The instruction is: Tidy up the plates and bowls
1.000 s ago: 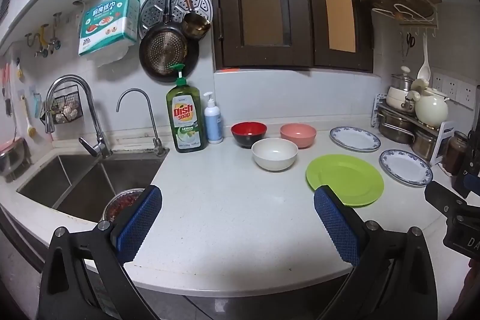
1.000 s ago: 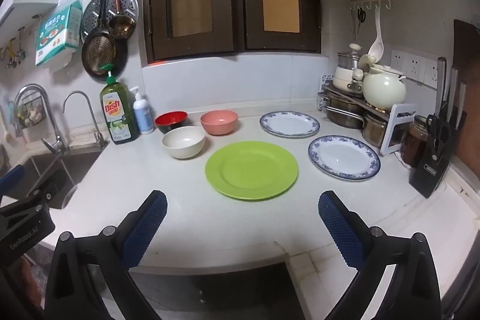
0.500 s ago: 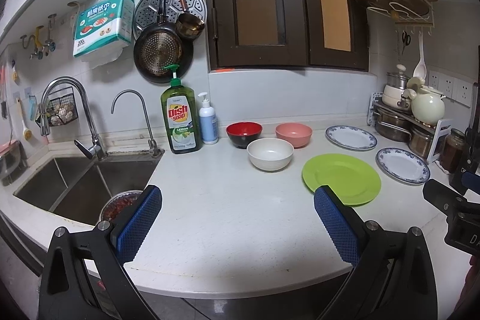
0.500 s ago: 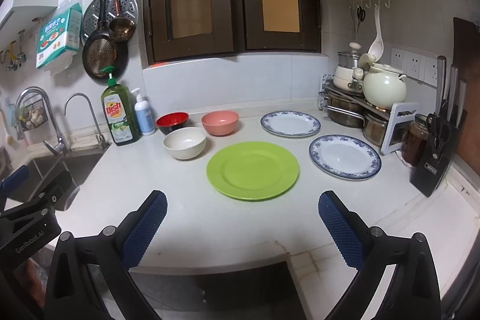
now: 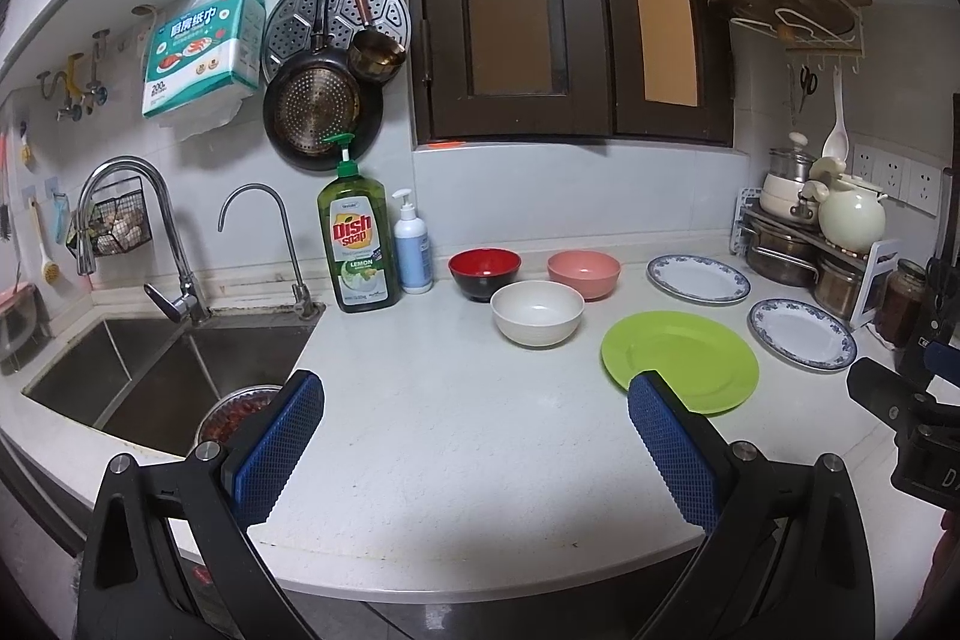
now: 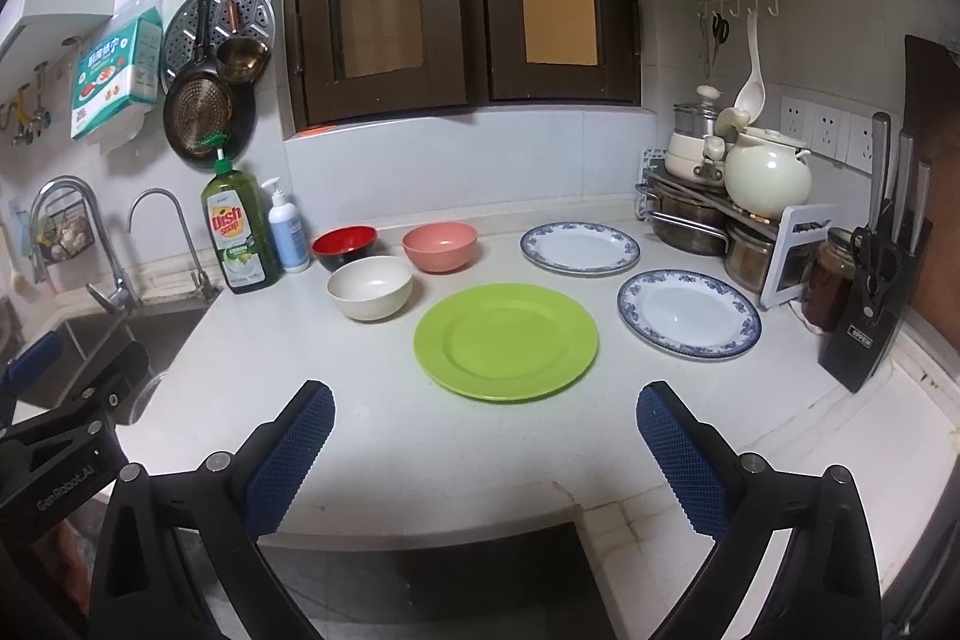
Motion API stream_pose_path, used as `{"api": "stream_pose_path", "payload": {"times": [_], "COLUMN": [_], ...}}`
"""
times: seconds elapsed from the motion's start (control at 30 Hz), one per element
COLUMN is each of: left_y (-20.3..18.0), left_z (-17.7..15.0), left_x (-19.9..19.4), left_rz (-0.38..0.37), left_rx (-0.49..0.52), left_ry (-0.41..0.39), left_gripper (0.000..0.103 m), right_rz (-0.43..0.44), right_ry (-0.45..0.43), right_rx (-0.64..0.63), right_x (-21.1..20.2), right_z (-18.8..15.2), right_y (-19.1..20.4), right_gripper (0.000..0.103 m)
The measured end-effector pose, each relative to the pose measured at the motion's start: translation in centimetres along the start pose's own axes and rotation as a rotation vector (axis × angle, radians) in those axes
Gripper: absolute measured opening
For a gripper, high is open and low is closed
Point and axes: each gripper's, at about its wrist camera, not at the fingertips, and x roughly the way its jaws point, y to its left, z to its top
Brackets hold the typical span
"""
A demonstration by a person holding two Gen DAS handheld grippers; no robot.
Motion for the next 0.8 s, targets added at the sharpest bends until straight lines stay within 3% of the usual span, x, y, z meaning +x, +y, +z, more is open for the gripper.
{"api": "stream_pose_path", "payload": {"times": [0.8], "left_y": [0.34], "left_z": [0.34], "left_x": [0.27], "left_rz": [-0.010], "left_rx": [0.000], "left_ry": [-0.006], "left_gripper": [0.103], "right_rz": [-0.008], "right_ry": [-0.002], "right_rx": [-0.002], "right_x": [-0.02], "right_z": [-0.04], "right_y": [0.27], "right_gripper": [0.102]}}
